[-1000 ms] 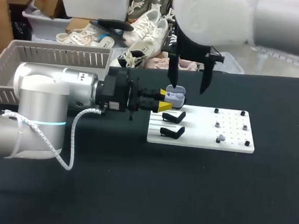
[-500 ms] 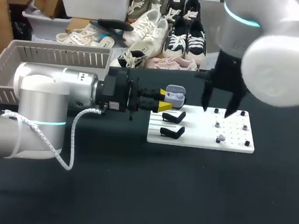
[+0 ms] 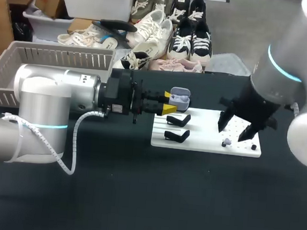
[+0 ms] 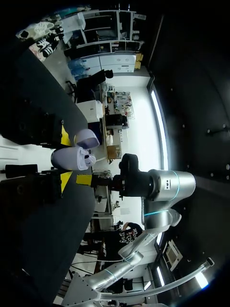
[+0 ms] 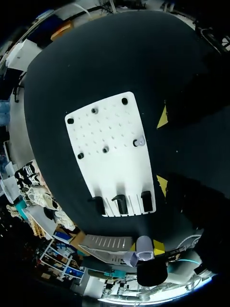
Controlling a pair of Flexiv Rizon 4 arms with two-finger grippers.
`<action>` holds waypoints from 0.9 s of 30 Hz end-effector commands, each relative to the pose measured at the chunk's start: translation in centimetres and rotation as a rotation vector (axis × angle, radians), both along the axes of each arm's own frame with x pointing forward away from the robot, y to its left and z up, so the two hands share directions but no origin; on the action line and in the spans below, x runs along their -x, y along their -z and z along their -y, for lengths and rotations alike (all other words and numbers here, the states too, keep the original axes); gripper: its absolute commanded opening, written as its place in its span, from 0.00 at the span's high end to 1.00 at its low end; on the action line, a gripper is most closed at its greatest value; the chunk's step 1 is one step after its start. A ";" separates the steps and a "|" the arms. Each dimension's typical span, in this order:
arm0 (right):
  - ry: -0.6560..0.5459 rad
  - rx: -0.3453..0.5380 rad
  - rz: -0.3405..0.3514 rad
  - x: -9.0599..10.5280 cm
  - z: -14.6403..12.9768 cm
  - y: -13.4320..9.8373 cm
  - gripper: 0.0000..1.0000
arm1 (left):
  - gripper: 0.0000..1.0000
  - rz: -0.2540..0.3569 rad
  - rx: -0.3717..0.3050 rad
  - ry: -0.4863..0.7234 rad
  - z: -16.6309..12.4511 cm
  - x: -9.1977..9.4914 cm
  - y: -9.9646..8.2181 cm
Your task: Pick up each earbud case from the left stands, insert the matching earbuds, close the lid, and place the case in the box.
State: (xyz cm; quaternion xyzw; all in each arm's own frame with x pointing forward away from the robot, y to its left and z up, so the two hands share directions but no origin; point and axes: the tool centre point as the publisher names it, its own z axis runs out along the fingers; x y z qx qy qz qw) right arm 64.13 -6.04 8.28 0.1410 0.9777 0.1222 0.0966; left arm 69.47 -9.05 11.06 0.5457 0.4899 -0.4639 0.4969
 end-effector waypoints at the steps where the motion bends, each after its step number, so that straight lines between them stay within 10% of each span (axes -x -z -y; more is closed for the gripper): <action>1: -0.005 0.010 0.131 -0.2 0.4 1.5 0.46 | 1.00 0.001 0.001 0.001 0.0 -0.1 0.0; 7: -0.063 0.035 0.117 -0.9 1.5 2.8 0.32 | 1.00 0.001 0.001 0.001 0.0 -0.1 0.0; 27: -0.141 0.040 0.060 -2.4 1.2 4.6 0.51 | 1.00 0.001 0.001 0.001 0.0 -0.1 0.0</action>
